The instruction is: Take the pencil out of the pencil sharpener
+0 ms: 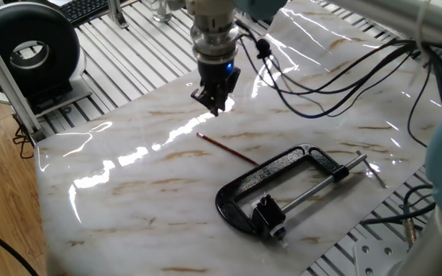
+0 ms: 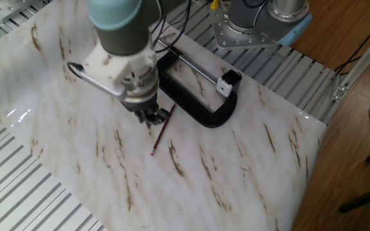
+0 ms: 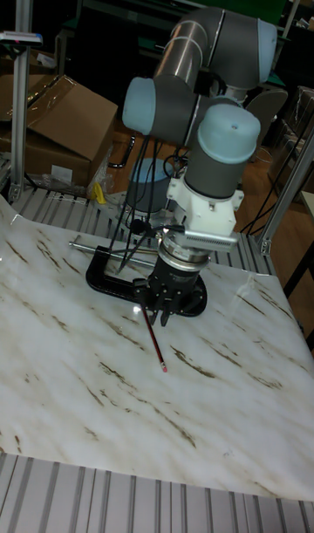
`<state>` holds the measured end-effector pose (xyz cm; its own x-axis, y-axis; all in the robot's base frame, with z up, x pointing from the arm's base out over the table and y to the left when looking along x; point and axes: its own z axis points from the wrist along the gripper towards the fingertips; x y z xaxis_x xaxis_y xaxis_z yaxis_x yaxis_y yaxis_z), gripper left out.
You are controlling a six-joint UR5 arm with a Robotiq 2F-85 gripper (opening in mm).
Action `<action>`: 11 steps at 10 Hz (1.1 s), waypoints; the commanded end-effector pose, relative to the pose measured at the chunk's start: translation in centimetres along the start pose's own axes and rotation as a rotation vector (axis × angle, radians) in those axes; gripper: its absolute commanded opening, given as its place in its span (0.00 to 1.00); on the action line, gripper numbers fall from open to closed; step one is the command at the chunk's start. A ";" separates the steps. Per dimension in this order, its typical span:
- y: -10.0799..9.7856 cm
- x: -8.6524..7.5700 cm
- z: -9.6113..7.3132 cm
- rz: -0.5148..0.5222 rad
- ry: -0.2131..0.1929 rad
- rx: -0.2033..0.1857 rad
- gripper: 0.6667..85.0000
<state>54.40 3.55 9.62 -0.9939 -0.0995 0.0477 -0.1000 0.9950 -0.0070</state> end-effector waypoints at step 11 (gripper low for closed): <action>-6.0 5.1 -2.9 0.122 0.004 0.009 0.11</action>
